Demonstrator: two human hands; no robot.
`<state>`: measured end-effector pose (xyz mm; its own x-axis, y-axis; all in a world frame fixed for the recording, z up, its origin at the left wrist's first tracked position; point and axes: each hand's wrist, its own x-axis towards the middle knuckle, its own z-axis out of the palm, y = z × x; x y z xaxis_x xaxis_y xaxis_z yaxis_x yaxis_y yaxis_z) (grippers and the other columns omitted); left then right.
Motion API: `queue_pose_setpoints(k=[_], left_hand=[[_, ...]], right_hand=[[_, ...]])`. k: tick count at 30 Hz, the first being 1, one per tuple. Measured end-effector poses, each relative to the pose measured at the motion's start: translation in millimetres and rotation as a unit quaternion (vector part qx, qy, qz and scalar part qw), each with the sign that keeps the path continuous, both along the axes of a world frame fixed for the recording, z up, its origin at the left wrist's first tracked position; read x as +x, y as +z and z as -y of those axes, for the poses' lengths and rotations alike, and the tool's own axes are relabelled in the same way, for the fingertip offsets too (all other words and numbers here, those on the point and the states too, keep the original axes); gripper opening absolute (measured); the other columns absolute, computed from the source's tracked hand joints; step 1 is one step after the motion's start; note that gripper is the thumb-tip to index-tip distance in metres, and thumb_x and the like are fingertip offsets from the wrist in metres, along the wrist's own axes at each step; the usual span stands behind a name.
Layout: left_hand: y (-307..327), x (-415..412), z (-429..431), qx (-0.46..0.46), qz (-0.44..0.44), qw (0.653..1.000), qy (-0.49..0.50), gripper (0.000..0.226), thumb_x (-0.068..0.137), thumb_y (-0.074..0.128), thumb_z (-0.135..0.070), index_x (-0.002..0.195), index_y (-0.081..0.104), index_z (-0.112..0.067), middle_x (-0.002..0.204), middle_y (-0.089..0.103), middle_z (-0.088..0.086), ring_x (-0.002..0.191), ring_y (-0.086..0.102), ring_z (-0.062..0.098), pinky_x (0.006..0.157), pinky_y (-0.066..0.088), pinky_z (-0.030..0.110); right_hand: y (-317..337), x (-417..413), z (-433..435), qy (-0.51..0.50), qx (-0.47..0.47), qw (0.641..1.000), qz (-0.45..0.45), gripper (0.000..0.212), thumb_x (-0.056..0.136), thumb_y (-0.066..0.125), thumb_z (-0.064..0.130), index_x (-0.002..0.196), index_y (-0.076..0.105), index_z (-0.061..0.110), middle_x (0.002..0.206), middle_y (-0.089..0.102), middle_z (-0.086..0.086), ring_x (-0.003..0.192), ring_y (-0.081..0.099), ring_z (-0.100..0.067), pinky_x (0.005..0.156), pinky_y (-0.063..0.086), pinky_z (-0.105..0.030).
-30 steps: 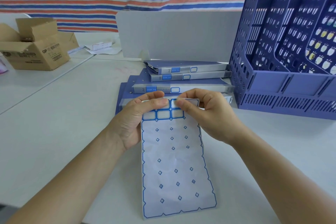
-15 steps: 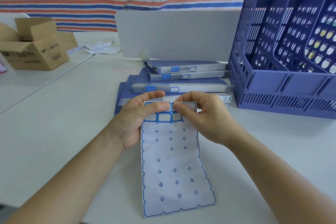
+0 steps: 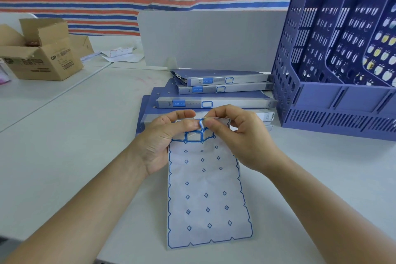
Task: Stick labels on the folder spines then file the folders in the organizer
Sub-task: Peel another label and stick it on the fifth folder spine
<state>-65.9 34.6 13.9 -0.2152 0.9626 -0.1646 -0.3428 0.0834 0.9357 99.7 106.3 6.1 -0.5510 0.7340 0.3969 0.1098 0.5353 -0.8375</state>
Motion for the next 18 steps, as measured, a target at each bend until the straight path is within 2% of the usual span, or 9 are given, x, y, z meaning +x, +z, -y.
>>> queue_pose_setpoints(k=[6, 7, 8, 10, 13, 15, 18], left_hand=[[1, -1, 0, -0.005, 0.04, 0.999, -0.004, 0.03, 0.068, 0.07, -0.011, 0.098, 0.067, -0.014, 0.086, 0.075, 0.008, 0.074, 0.073, 0.021, 0.069, 0.061, 0.034], [2, -1, 1, -0.008, 0.048, 0.999, -0.005, 0.028, 0.068, 0.07, -0.011, 0.095, 0.068, -0.014, 0.085, 0.075, 0.008, 0.074, 0.073, 0.021, 0.069, 0.061, 0.035], [2, -2, 1, -0.012, 0.056, 0.998, -0.004, 0.027, 0.067, 0.07, -0.011, 0.094, 0.068, -0.015, 0.085, 0.075, 0.008, 0.073, 0.073, 0.022, 0.069, 0.061, 0.036], [3, -2, 1, -0.022, 0.069, 0.997, 0.001, 0.028, 0.065, 0.071, -0.011, 0.093, 0.068, -0.015, 0.085, 0.075, 0.009, 0.073, 0.073, 0.023, 0.072, 0.061, 0.04], [5, -4, 2, -0.033, 0.076, 0.997, 0.006, 0.031, 0.063, 0.072, -0.01, 0.094, 0.069, -0.014, 0.09, 0.075, 0.01, 0.077, 0.073, 0.025, 0.077, 0.059, 0.044], [5, -5, 2, -0.04, 0.068, 0.997, 0.003, 0.039, 0.064, 0.073, -0.009, 0.102, 0.069, -0.012, 0.1, 0.073, 0.013, 0.083, 0.073, 0.027, 0.08, 0.058, 0.044], [4, -7, 2, -0.054, 0.054, 0.997, -0.009, 0.056, 0.07, 0.07, -0.006, 0.125, 0.062, -0.003, 0.107, 0.072, 0.017, 0.093, 0.071, 0.031, 0.08, 0.06, 0.042]], right_hand=[[3, 2, -1, 0.017, -0.029, 0.999, -0.019, 0.008, 0.093, 0.067, 0.025, 0.086, 0.07, 0.027, 0.053, 0.056, 0.024, 0.046, 0.042, -0.003, 0.048, 0.033, -0.01], [3, 3, -2, 0.013, -0.031, 0.999, -0.012, 0.006, 0.093, 0.067, 0.027, 0.088, 0.071, 0.027, 0.055, 0.059, 0.023, 0.047, 0.044, -0.004, 0.049, 0.036, -0.012], [3, 4, -4, 0.007, -0.027, 1.0, 0.0, 0.005, 0.092, 0.068, 0.032, 0.092, 0.072, 0.028, 0.062, 0.063, 0.023, 0.05, 0.05, -0.005, 0.052, 0.042, -0.015], [2, 8, -8, -0.026, 0.017, 0.999, 0.04, 0.019, 0.088, 0.069, 0.042, 0.105, 0.071, 0.034, 0.082, 0.067, 0.027, 0.065, 0.058, -0.002, 0.058, 0.046, -0.018], [4, 14, -12, -0.038, 0.125, 0.987, 0.097, 0.036, 0.088, 0.065, 0.049, 0.123, 0.062, 0.041, 0.103, 0.06, 0.024, 0.093, 0.057, -0.002, 0.07, 0.053, -0.023], [4, 17, -13, -0.018, 0.179, 0.975, 0.13, 0.039, 0.09, 0.06, 0.051, 0.129, 0.057, 0.044, 0.108, 0.056, 0.021, 0.095, 0.059, -0.009, 0.075, 0.056, -0.032], [3, 17, -13, -0.005, 0.211, 0.964, 0.161, 0.039, 0.093, 0.058, 0.048, 0.132, 0.054, 0.049, 0.113, 0.053, 0.021, 0.092, 0.059, -0.012, 0.074, 0.054, -0.038]])
